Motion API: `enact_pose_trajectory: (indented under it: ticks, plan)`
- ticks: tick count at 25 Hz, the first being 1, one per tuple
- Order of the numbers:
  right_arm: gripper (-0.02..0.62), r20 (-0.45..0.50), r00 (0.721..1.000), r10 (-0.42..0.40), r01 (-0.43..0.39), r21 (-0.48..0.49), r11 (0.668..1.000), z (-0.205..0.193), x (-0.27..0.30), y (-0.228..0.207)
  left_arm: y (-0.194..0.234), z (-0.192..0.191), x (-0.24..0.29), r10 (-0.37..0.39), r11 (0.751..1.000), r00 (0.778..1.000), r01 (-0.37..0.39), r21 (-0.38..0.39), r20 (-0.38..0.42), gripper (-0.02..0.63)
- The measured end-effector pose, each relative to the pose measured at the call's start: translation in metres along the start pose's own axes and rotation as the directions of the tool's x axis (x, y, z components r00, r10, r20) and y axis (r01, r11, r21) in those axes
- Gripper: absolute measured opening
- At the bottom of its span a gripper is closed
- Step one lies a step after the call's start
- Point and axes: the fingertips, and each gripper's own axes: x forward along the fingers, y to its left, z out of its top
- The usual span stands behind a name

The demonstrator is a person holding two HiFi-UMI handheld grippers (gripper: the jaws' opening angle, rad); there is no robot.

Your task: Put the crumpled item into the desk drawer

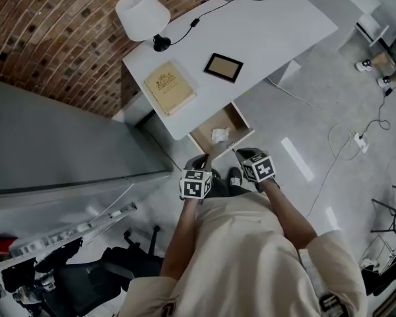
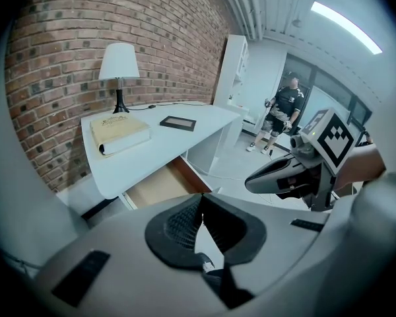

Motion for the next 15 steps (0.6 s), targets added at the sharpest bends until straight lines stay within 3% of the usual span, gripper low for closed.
enact_pose_trajectory:
  ticks: [9,15]
  plan:
    - [0.025,-0.012,1.000,0.009,-0.010,-0.064,0.998,-0.002,0.000,0.010,-0.001,-0.002,0.000,-0.005,1.000,1.000,0.005,-0.004,0.002,0.017]
    - [0.025,-0.003,1.000,0.010,-0.010,-0.039,0.999,-0.003,0.000,0.008,-0.002,-0.003,0.002,-0.013,1.000,1.000,0.013,0.007,-0.007,0.017]
